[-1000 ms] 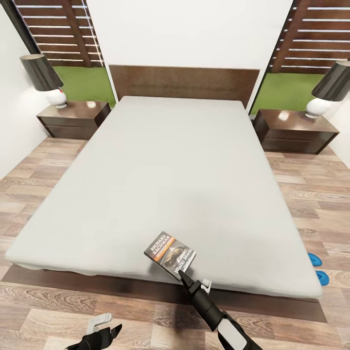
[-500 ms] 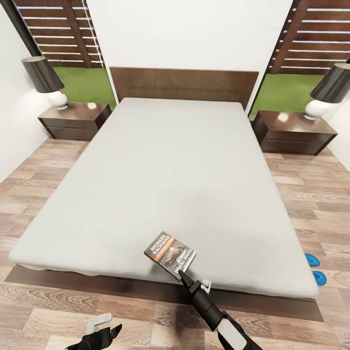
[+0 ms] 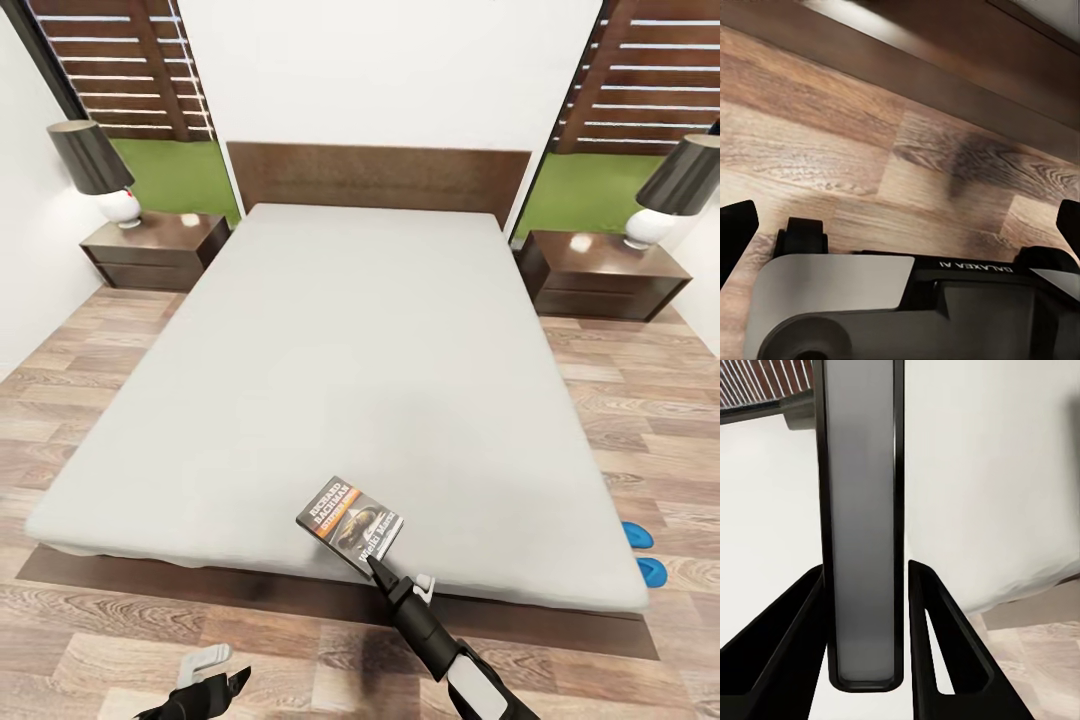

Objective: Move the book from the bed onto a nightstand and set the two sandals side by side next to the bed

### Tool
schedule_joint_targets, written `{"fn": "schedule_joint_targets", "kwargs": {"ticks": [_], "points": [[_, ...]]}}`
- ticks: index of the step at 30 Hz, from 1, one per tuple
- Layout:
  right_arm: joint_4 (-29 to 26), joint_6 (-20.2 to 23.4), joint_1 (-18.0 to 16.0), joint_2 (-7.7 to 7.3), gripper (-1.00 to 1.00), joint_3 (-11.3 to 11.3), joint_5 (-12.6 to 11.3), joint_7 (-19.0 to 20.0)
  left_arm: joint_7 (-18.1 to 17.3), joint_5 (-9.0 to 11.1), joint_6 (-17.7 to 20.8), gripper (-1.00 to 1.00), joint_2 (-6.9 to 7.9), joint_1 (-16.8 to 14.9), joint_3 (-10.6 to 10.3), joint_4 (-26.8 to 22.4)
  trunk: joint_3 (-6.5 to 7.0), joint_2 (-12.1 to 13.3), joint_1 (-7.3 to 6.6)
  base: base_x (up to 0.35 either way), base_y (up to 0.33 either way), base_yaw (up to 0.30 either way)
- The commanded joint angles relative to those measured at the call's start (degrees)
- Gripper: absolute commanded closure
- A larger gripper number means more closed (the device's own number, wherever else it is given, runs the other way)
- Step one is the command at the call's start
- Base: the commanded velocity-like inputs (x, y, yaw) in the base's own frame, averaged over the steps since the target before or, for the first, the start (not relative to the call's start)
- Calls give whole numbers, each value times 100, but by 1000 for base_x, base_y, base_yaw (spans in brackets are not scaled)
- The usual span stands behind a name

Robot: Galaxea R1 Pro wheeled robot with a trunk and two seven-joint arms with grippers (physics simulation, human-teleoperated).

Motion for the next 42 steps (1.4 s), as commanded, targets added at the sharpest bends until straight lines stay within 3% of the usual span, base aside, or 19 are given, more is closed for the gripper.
{"fn": "schedule_joint_targets", "kwargs": {"ticks": [1, 13, 15, 18, 23, 26, 39, 42], "points": [[4, 51, -3, -2, 100, 20, -58, 12, -19, 47, -24, -100, 1, -3, -49, 8, 15, 39, -22, 0, 0, 0], [-97, 69, -3, -22, 100, 50, -16, 20, -15, 47, -26, -100, 1, -3, -49, 8, 231, 520, -286, 0, 0, 0], [-359, 317, -3, -96, 100, 77, -2, 18, -20, 47, -26, -100, 1, -3, -49, 8, 267, 601, -330, 0, 0, 0], [-578, 1055, -3, -174, 100, 85, 18, 11, -23, 47, -26, -100, 1, -3, -49, 8, 320, 721, -396, 0, 0, 0], [-691, 1477, -3, -753, 100, 111, 27, 7, -24, 47, -26, -100, 1, -3, -49, 8, 410, 921, -506, 0, 0, 0], [-616, 1509, -3, -893, 100, 115, 25, 4, -24, 47, -26, -100, 5, -3, -49, 8, 464, 1042, -571, 0, 0, 0], [-567, 1485, -3, -938, 100, 127, 35, -2, -16, 47, -27, -100, 10, 14, -48, 8, 533, 1122, -615, 0, 0, 0], [-566, 1484, -3, -937, 100, 132, 149, -2, -11, 47, -27, -100, 10, 14, -48, 8, 561, 1122, -615, 0, 0, 0]]}}
